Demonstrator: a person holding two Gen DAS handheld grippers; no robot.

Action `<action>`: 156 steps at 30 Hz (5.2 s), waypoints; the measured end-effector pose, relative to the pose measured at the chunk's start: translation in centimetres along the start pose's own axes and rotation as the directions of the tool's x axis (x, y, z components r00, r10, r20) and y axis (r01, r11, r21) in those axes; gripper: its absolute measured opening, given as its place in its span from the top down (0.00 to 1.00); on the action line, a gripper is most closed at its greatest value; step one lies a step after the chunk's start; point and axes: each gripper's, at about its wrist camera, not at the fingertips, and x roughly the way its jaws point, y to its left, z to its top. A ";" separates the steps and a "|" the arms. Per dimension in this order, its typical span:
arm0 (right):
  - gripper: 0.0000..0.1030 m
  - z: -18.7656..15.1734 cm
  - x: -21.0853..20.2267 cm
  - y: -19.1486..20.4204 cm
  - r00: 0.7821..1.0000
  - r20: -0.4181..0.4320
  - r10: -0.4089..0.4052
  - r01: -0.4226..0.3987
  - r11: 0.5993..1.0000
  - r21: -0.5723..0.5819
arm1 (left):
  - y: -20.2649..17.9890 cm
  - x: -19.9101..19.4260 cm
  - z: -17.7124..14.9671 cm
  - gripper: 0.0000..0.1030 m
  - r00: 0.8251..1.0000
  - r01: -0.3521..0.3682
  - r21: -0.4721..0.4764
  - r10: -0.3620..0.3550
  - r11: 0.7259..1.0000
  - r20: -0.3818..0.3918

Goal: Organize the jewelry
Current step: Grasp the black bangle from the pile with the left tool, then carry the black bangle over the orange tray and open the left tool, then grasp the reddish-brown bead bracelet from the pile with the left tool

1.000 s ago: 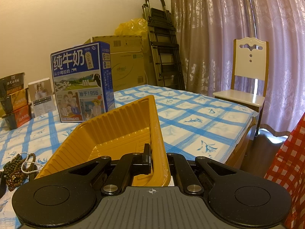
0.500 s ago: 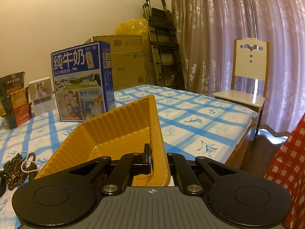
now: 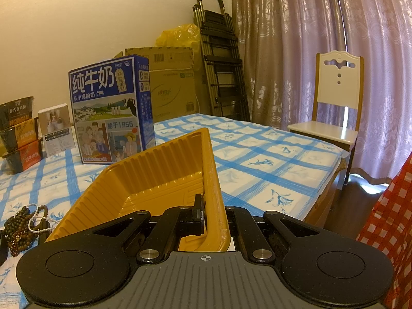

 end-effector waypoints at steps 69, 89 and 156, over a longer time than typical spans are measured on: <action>0.96 0.1 -0.1 0.2 1.000 0.005 0.006 -0.006 1.000 -0.004 | -17.1 -0.6 5.3 0.92 0.904 0.417 0.120 -0.424 0.901 0.043; 0.96 -0.1 0.0 0.4 1.000 -0.002 0.004 -0.004 1.000 -0.003 | -17.1 -0.3 4.6 0.79 0.868 0.493 0.035 -0.494 0.869 0.043; 0.96 -0.5 0.0 -0.1 1.000 -0.006 -0.001 0.001 1.000 -0.004 | -4.5 -0.6 2.5 0.91 0.992 0.082 0.068 -0.088 0.994 0.094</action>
